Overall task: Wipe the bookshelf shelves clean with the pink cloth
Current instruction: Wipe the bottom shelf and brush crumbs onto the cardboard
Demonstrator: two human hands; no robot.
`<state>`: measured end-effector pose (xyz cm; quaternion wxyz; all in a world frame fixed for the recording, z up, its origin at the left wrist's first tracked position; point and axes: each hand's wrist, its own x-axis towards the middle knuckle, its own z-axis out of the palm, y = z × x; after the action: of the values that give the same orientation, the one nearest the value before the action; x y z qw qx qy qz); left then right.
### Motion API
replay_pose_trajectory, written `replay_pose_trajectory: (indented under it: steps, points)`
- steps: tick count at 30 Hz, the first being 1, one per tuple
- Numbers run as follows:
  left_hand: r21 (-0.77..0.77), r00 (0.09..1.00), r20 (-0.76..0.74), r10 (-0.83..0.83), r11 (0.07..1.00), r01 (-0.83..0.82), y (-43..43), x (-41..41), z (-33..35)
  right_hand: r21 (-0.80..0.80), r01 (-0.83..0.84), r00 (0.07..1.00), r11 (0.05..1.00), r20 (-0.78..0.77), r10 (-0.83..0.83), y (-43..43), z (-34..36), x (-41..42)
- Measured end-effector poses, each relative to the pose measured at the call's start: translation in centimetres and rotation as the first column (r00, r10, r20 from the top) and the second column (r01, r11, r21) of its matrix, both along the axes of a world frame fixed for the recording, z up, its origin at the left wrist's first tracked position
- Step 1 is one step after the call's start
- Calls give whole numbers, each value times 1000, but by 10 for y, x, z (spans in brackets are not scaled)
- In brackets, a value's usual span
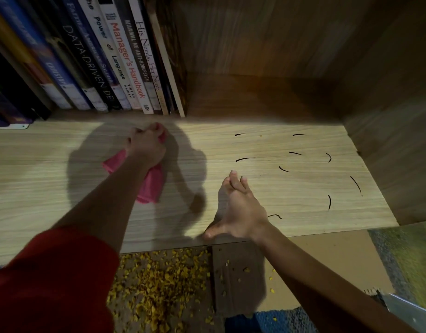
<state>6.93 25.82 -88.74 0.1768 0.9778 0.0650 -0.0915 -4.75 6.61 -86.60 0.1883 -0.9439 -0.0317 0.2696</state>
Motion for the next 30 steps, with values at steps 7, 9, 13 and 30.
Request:
replay_pose_trajectory:
  steps: [7, 9, 13, 30]
  points:
    - [61, 955, 12, -298, 953, 297, -36, -31, 1, -1, -1, 1000, 1000, 0, 1, 1, 3, -1]
    - [51, 923, 42, -382, 924, 379, -30, -43, -6, 9, 7, 1000, 1000, -3, -7, 0, 4, -2]
    - [117, 974, 14, -224, 968, 221, 11, -21, -9, 20, 12, 1000, 1000, -14, -12, -1, 3, -1]
    - [-5, 943, 42, -331, 944, 331, -49, -16, -9, -11, 2, 1000, 1000, -21, -3, 1, 4, -1]
